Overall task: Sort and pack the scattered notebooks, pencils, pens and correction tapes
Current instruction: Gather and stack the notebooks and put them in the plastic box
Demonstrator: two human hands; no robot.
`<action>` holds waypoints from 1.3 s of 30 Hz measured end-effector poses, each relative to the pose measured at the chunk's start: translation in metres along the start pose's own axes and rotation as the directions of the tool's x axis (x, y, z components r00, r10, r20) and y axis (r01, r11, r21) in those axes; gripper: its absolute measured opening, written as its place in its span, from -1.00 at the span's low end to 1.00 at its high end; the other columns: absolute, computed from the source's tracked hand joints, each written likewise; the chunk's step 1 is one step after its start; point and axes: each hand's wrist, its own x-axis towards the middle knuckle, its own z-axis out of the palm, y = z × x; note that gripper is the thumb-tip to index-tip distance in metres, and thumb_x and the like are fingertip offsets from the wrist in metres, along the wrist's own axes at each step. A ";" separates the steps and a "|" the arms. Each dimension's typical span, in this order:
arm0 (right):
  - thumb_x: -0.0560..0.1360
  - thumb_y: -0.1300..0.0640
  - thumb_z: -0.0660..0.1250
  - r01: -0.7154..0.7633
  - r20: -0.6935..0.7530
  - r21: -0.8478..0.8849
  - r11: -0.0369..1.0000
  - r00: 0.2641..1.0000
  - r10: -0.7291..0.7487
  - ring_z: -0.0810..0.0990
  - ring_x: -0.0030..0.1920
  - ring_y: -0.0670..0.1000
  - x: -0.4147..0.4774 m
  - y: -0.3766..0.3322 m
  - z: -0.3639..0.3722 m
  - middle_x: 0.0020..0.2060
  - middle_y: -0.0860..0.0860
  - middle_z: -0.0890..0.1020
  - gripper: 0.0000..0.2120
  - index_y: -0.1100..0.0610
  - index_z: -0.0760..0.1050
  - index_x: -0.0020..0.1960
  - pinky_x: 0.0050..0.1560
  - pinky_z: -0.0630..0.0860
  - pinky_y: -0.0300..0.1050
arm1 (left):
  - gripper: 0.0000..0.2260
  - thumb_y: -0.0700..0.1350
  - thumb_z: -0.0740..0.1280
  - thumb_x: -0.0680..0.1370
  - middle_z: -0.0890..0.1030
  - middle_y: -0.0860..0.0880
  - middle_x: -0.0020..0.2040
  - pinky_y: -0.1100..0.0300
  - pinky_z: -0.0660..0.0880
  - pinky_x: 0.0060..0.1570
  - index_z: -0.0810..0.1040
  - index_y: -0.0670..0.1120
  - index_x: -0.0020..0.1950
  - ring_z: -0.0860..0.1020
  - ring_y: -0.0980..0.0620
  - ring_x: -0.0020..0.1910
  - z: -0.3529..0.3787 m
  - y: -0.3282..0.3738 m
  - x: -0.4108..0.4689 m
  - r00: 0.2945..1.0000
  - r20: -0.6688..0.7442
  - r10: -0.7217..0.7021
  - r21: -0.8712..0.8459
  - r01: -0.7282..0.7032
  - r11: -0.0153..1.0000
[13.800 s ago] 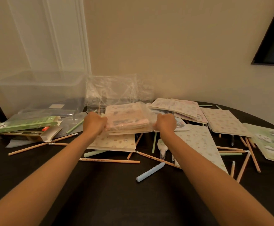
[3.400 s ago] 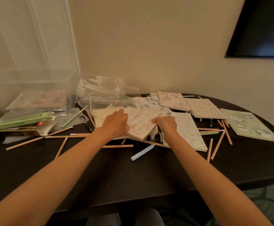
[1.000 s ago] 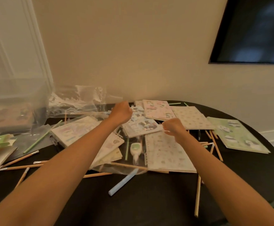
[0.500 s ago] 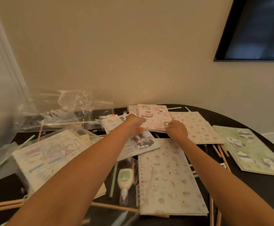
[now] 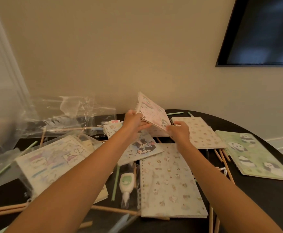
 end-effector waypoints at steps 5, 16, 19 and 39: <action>0.47 0.23 0.37 -0.265 0.235 0.414 0.871 0.955 0.179 0.63 -0.13 0.03 -0.040 -0.029 -0.008 0.09 0.18 0.60 -0.52 0.28 0.32 0.34 -0.28 0.61 -0.14 | -0.91 -0.30 0.13 0.59 0.61 -0.17 -0.10 0.09 0.61 -0.18 0.40 -0.21 0.05 0.63 -0.06 -0.24 -0.039 0.017 -0.049 0.996 0.061 0.063 -0.058 -0.059 0.997; 0.46 0.60 0.01 -0.537 0.545 0.740 0.405 0.831 0.106 0.33 0.35 0.30 -0.157 -0.041 0.021 0.34 0.30 0.37 -0.41 0.23 0.23 0.43 0.30 0.29 0.23 | -0.79 -0.27 0.24 0.56 0.60 -0.12 -0.03 0.07 0.60 -0.32 0.42 -0.20 0.19 0.62 -0.04 -0.16 -0.099 0.013 -0.140 0.990 -0.137 0.021 -0.051 -0.028 0.998; 0.42 0.58 0.06 -0.490 0.539 0.739 0.463 0.842 0.030 0.42 0.27 0.30 -0.178 -0.040 0.017 0.26 0.29 0.45 -0.45 0.25 0.29 0.35 0.22 0.43 0.19 | -0.64 -0.34 0.27 0.53 0.55 -0.13 0.13 0.06 0.60 -0.45 0.35 -0.16 0.30 0.62 -0.07 -0.13 -0.111 0.012 -0.157 0.986 -0.154 0.058 -0.025 -0.062 0.998; 0.57 0.37 0.13 -0.437 0.516 0.469 0.767 0.841 0.164 0.54 -0.60 -0.08 -0.185 -0.013 -0.071 -0.09 0.19 0.56 -0.60 0.27 0.27 0.41 -0.65 0.40 -0.35 | -0.46 0.01 0.39 0.46 0.35 -0.06 0.38 -0.01 0.32 0.22 0.30 -0.05 0.39 0.35 -0.07 0.29 -0.146 -0.003 -0.172 0.989 0.068 0.129 0.820 -0.129 0.558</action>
